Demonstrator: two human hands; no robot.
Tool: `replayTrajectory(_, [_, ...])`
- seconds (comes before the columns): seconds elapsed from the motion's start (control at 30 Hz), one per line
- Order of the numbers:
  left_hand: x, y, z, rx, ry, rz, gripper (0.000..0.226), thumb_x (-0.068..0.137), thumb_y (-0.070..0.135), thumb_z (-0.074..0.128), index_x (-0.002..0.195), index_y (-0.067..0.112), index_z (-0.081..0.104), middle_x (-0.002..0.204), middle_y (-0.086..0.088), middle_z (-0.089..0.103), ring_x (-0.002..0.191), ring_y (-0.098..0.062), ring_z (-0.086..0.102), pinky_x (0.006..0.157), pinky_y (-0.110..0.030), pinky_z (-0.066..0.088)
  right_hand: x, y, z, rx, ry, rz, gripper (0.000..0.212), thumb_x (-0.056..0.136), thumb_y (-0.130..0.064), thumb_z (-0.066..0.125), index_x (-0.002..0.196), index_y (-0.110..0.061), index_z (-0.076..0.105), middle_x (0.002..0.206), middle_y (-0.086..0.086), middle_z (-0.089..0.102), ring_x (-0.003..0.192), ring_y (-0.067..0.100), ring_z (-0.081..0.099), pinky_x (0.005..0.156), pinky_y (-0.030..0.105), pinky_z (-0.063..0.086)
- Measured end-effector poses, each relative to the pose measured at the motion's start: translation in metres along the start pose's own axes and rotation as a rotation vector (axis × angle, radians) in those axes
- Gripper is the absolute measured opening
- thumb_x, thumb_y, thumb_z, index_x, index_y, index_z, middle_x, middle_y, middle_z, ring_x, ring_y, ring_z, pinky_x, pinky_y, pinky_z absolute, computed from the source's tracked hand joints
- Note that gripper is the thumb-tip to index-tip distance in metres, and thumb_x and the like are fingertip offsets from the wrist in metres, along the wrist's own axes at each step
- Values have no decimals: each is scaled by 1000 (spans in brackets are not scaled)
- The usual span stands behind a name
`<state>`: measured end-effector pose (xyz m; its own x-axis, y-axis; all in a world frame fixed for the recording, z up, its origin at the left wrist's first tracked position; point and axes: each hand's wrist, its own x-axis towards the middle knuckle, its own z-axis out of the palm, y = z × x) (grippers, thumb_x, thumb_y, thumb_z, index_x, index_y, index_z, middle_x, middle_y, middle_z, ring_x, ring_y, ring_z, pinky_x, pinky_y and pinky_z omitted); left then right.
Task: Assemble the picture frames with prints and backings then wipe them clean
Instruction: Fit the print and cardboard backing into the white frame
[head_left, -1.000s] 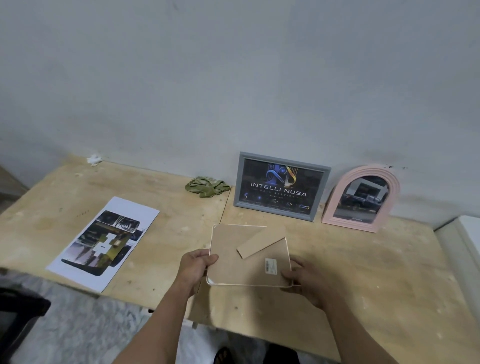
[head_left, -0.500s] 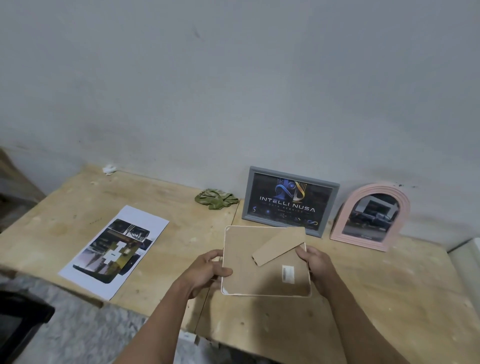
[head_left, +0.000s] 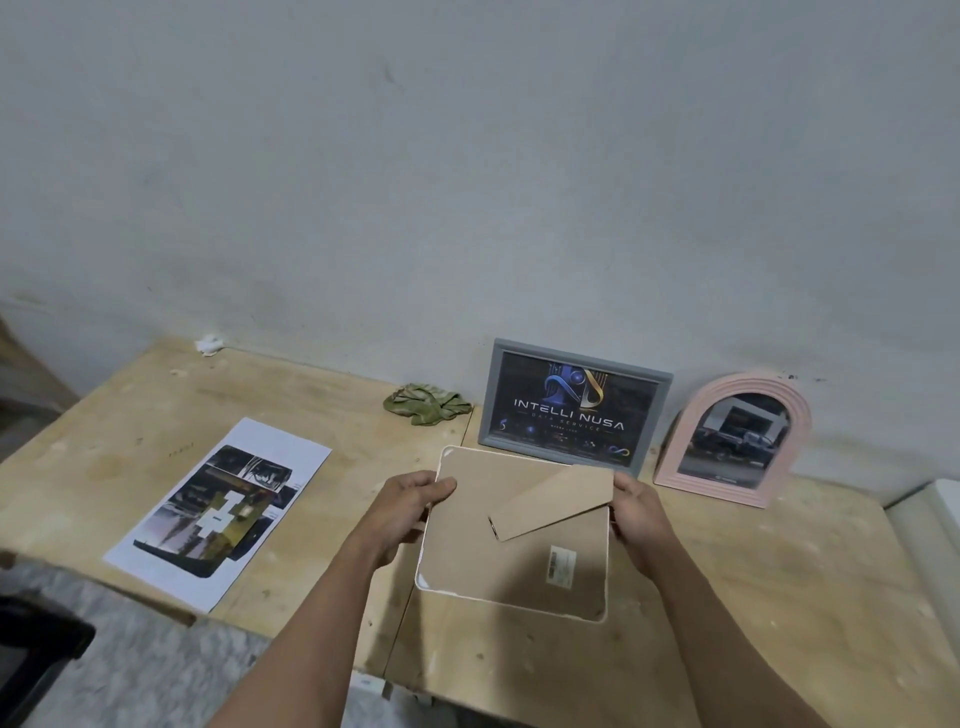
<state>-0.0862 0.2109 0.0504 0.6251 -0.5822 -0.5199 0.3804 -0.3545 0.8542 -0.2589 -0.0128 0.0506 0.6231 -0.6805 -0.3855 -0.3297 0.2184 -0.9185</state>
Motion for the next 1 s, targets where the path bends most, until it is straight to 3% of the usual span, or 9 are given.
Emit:
replayTrajectory(0.2, [0, 8, 9, -107, 128, 69, 12, 93, 16, 65, 90, 7, 73, 70, -2, 72, 52, -10, 64, 46, -18, 48, -2, -3, 6, -20, -25, -33, 25, 95, -3, 48, 97, -10, 72, 54, -2, 61, 39, 7, 38, 40, 18, 25])
replayTrajectory(0.37, [0, 9, 10, -72, 101, 60, 12, 89, 27, 70, 91, 17, 75, 76, 3, 73, 62, -11, 65, 57, -21, 48, -6, -6, 1, -106, -42, -44, 29, 94, -6, 48, 93, -15, 75, 60, 6, 61, 46, 13, 39, 44, 21, 26])
replayTrajectory(0.63, [2, 25, 8, 28, 29, 190, 15, 79, 10, 80, 93, 5, 75, 80, -8, 74, 70, -17, 68, 68, -26, 56, -19, -16, 1, -107, -105, -32, 24, 91, 1, 50, 96, -9, 71, 62, 4, 62, 44, 9, 39, 41, 19, 25])
replayTrajectory(0.8, [4, 28, 1, -19, 120, 244, 12, 78, 10, 80, 89, 9, 75, 83, -7, 71, 72, -17, 65, 64, -23, 51, -20, -30, 8, -100, -180, -43, 18, 93, -10, 56, 96, -15, 73, 67, 7, 63, 58, 19, 43, 50, 25, 28])
replayTrajectory(0.9, [2, 34, -4, -37, 146, 254, 18, 79, 10, 80, 95, 7, 74, 86, -4, 71, 72, -14, 65, 59, -17, 50, -25, -45, 11, -28, -246, -46, 16, 93, -10, 58, 101, -10, 72, 66, 3, 64, 52, 11, 47, 47, 17, 39])
replayTrajectory(1.0, [0, 36, -15, -83, 170, 260, 19, 79, 10, 80, 97, 8, 73, 88, -4, 70, 75, -14, 64, 60, -17, 49, -31, -60, 18, 106, -337, 8, 25, 97, -25, 54, 107, -9, 71, 75, 2, 71, 61, 11, 63, 70, 30, 54])
